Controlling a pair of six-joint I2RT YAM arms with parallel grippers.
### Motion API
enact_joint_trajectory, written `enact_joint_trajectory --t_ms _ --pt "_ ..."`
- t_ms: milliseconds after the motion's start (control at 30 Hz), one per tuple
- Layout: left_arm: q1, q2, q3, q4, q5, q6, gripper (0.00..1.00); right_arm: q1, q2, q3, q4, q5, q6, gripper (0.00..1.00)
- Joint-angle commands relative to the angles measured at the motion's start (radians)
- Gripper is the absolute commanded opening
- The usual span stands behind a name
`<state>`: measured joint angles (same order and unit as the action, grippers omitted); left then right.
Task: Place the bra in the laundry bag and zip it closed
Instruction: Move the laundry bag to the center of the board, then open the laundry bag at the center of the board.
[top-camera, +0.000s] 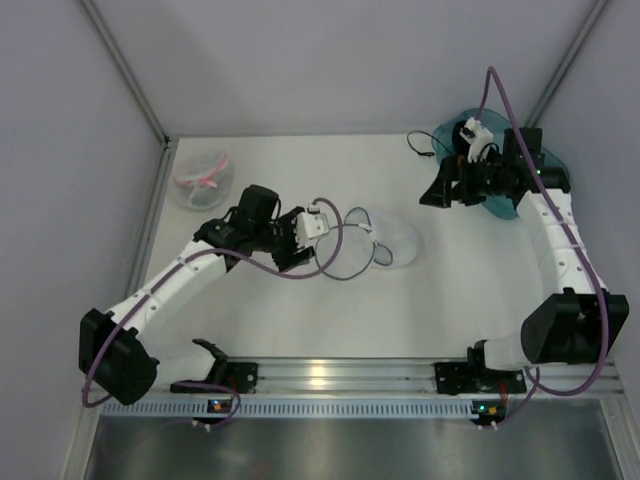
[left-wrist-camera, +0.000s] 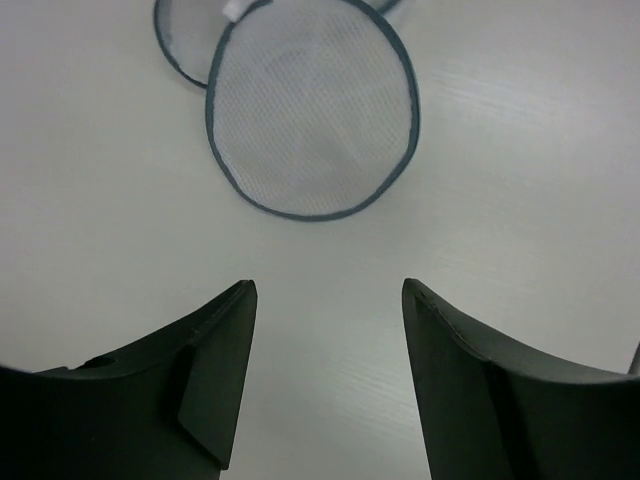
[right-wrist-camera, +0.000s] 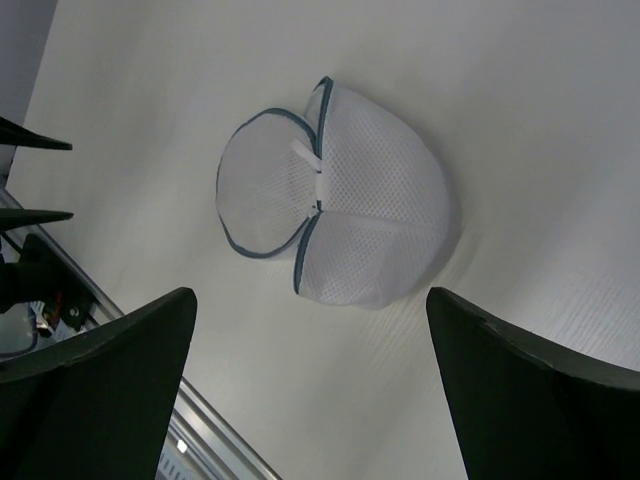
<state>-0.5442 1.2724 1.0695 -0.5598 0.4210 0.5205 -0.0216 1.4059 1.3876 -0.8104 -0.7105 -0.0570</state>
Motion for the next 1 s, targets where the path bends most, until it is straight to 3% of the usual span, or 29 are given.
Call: enact_joint_trajectory --t_ms 0,33,133,367,667,833,967 --pt "-0.020 -0.051 -0.065 -0.052 0.104 0.534 0.65 -0.009 -0.019 -0.016 -0.007 -0.030 -0.023 0.99" --pt "-0.022 -0.045 -0.081 -0.054 0.129 0.681 0.64 -0.009 -0.016 -0.022 -0.006 -0.030 -0.021 0.99" --pt "-0.026 -0.015 -0.111 -0.052 0.157 0.922 0.62 -0.009 -0.010 -0.036 -0.007 -0.032 -0.021 0.99" --pt "-0.076 0.235 -0.091 -0.060 0.150 1.205 0.54 -0.009 -0.012 -0.053 -0.015 -0.011 -0.035 0.99" --pt "-0.077 0.545 0.102 -0.068 0.133 1.147 0.48 -0.009 -0.007 -0.053 -0.065 0.016 -0.079 0.99" --pt "-0.085 0.573 0.092 -0.153 0.061 1.103 0.28 -0.009 -0.001 -0.042 -0.078 0.017 -0.098 0.99" --pt "-0.085 0.581 0.092 -0.193 -0.007 0.983 0.02 -0.009 0.005 -0.052 -0.053 0.003 -0.083 0.99"
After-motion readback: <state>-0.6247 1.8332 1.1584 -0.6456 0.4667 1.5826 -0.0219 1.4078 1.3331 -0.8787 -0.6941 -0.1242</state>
